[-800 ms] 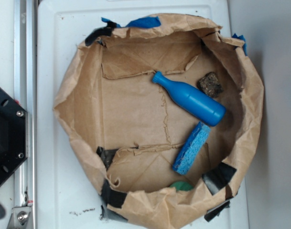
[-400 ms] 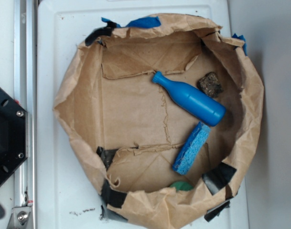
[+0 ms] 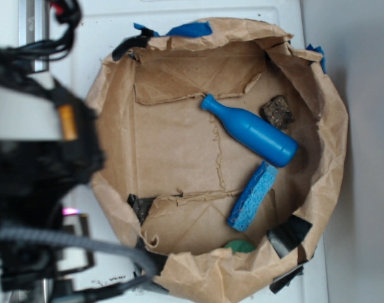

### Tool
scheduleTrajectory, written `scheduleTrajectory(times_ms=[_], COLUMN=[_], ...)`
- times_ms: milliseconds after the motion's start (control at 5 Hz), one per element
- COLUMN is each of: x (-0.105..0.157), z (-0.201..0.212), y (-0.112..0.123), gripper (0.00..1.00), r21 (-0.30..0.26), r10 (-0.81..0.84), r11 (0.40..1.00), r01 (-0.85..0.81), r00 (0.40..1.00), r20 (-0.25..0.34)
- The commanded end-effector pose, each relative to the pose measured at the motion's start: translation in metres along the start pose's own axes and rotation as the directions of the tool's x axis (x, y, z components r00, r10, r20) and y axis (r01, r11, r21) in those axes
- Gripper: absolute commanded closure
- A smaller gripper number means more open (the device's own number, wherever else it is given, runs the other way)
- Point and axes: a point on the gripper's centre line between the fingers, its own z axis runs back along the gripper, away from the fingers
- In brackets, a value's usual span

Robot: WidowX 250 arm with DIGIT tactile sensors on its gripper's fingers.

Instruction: Grab the blue sponge.

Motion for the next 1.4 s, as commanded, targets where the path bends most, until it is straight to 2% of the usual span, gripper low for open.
scheduleTrajectory(times_ms=[0, 200, 600, 1000, 1200], x=[0.016, 0.025, 0.049, 0.066, 0.074], z=[-0.027, -0.047, -0.074, -0.112, -0.129], y=[-0.002, 0.005, 0.014, 0.024, 0.021], gripper=[0.00, 0.00, 0.00, 0.00, 0.00], r21=[-0.089, -0.107, -0.136, -0.113, -0.107], r10=[0.286, 0.453, 0.505, 0.481, 0.475], r11=[0.956, 0.890, 0.858, 0.875, 0.879], r01=[-0.279, -0.444, -0.496, -0.471, -0.465], r00=[0.955, 0.887, 0.862, 0.872, 0.874], r20=[0.081, 0.091, 0.040, 0.093, 0.106])
